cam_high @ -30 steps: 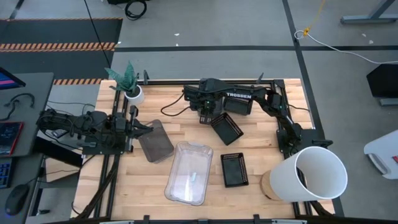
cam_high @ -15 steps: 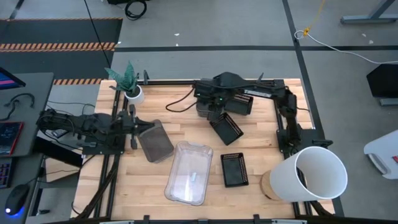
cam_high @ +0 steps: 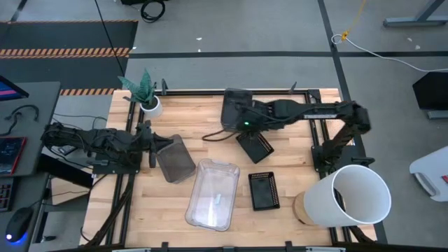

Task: Stack baskets by color
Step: Stack the left gray bin on top of the right gray bins

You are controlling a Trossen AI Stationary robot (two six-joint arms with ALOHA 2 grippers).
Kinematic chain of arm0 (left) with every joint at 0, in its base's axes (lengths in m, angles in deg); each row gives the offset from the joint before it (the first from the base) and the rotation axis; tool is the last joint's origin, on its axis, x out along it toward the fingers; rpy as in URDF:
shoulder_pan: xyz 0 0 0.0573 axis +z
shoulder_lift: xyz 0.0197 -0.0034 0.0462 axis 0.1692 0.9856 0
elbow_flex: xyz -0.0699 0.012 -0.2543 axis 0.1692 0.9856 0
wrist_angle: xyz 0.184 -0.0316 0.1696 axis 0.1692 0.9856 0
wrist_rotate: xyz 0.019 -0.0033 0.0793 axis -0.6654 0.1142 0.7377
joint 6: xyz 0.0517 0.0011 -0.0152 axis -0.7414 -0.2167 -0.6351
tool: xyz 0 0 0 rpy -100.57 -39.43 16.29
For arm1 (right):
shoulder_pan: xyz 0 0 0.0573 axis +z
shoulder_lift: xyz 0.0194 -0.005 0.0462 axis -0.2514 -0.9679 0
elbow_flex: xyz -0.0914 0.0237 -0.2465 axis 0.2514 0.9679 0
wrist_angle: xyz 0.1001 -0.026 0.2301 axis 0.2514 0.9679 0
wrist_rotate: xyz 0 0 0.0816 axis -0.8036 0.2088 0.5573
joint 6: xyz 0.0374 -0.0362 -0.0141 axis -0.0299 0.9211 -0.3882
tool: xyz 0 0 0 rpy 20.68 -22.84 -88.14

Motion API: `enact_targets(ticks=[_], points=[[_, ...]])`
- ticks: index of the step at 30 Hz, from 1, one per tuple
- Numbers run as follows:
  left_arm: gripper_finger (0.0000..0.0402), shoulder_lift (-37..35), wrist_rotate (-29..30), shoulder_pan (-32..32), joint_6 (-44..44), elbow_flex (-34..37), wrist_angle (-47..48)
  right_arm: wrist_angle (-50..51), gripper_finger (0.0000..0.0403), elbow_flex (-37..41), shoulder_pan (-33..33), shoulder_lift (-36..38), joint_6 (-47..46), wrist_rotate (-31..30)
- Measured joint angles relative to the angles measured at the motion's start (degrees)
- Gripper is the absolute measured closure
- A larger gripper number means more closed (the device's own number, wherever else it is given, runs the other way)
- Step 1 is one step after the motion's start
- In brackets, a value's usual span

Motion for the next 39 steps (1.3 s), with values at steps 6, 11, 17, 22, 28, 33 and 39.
enact_targets(ticks=[6,11,17,22,28,33,39], points=[[0.0374,1.5,7.5,0.0,5.4,0.0,2.1,-10.5,0.03,17.6,1.0,12.0,-4.5,0.2],[0.036,7.9,13.5,0.9,11.6,0.0,5.2,-22.0,0.03,31.4,3.7,22.0,-8.3,-0.2],[0.0363,16.9,12.2,6.8,11.7,-1.7,2.8,-33.7,0.03,43.9,7.4,31.3,-10.9,-0.2],[0.0376,22.1,2.8,12.3,11.4,-2.3,3.2,-37.3,0.03,50.6,10.3,38.8,-11.4,-0.2],[0.0376,23.6,0.1,16.3,11.3,-2.3,4.8,-44.2,0.03,59.4,11.3,50.1,-11.4,0.1],[0.0358,23.6,-3.2,17.7,11.5,-2.3,5.7,-54.2,0.0304,67.9,11.4,58.0,-11.8,2.8],[0.0326,23.6,-4.3,19.4,12.4,-2.3,5.9,-62.9,0.0311,75.4,11.4,62.8,-12.4,4.3]])
